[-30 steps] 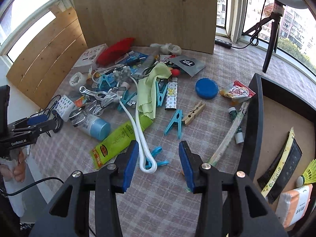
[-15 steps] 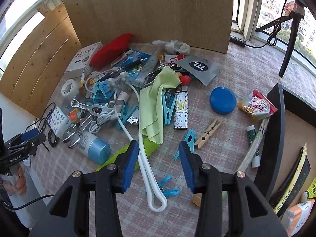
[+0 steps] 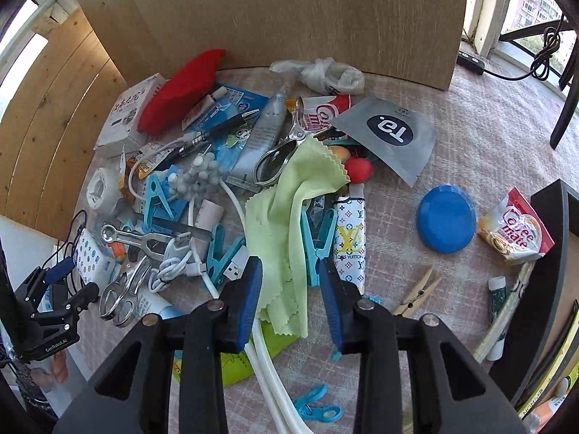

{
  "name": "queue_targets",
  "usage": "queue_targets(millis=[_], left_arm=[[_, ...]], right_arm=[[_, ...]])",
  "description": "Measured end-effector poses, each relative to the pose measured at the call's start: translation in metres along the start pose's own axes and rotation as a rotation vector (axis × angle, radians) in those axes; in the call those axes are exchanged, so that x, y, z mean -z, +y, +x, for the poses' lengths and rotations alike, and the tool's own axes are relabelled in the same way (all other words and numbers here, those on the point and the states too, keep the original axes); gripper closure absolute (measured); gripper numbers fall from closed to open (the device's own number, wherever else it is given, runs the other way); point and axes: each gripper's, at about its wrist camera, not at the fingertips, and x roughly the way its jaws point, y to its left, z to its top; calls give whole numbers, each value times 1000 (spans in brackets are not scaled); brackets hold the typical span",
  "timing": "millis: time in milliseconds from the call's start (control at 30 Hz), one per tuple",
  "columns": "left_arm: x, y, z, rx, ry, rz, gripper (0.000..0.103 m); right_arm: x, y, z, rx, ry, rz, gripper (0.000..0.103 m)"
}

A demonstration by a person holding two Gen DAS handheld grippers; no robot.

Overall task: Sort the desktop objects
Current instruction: 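Grasp the star-print tissue pack with the left gripper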

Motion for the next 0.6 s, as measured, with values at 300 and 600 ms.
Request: queue_targets(millis=[300, 600], left_arm=[[-7, 7, 12, 40, 9, -37, 24], [-7, 12, 13, 86, -2, -68, 30]], right_arm=[[-12, -5, 14, -1, 8, 26, 76], [-10, -5, 8, -12, -17, 44, 97]])
